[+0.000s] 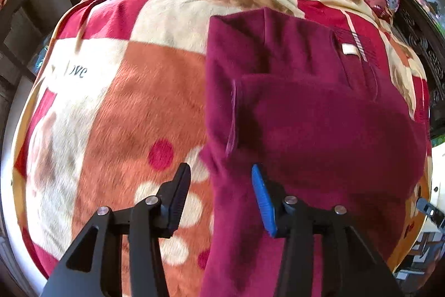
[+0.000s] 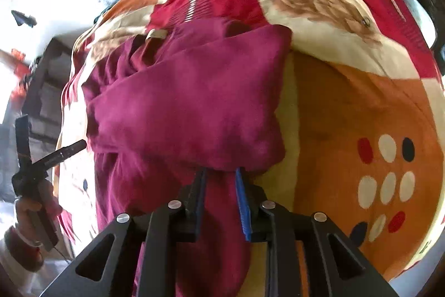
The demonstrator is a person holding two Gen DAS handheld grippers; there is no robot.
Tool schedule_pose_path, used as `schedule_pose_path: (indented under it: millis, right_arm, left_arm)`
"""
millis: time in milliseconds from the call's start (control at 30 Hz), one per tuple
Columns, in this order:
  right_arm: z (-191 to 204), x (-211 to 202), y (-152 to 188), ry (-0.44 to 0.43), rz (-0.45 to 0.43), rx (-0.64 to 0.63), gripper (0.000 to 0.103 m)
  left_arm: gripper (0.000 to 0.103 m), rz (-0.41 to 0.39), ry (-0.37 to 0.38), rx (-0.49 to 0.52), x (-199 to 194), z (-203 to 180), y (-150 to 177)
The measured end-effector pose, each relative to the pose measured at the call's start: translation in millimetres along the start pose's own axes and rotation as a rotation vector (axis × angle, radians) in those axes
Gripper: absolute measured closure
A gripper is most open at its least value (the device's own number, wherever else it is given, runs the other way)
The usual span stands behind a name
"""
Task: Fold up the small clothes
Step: 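Fold the held hem up toward the collar and open both tools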
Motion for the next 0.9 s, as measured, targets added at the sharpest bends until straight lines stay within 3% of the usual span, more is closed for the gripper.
schedule_pose_path:
  millis: [300, 500, 633, 733, 900]
  right_arm:
    - [10.4, 21.8, -21.8, 0.007, -0.042, 0.054, 0.074]
    - [5.2, 49.7, -20.1, 0.036, 0.006, 0.063, 0.066]
    - [5.3, 49.0, -17.9, 0.007, 0.005, 0.077, 0.06]
    - [9.6, 38.1, -8.0, -0.024, 0.028, 0.062, 0.043]
    - [0.9, 21.4, 28.0, 0.001, 0.099, 0.039, 0.04]
  left_arm:
    - [0.056, -0.011, -0.028, 0.056, 6.2, -14.1, 3.6]
    - [0.055, -0.004, -0.031, 0.088, 23.6, -22.6, -5.7]
    - [0.055, 0.016, -0.031, 0.106, 30.7, -23.6, -5.3]
    - [0.05, 0.021, -0.026, 0.108, 26.0, -21.3, -2.8]
    - [0.049, 0.058, -0.009, 0.111, 12.5, -12.5, 16.5]
Point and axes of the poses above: each gripper's, at about its wrist camera, not at the fingertips, and x roughly the way its jaws point, z to its left, y to its underside, the point moved 8 cm from there along x, roughly the way its jaws point, and after that the axes turned 9 degrees about x, right-handed, at the moved point
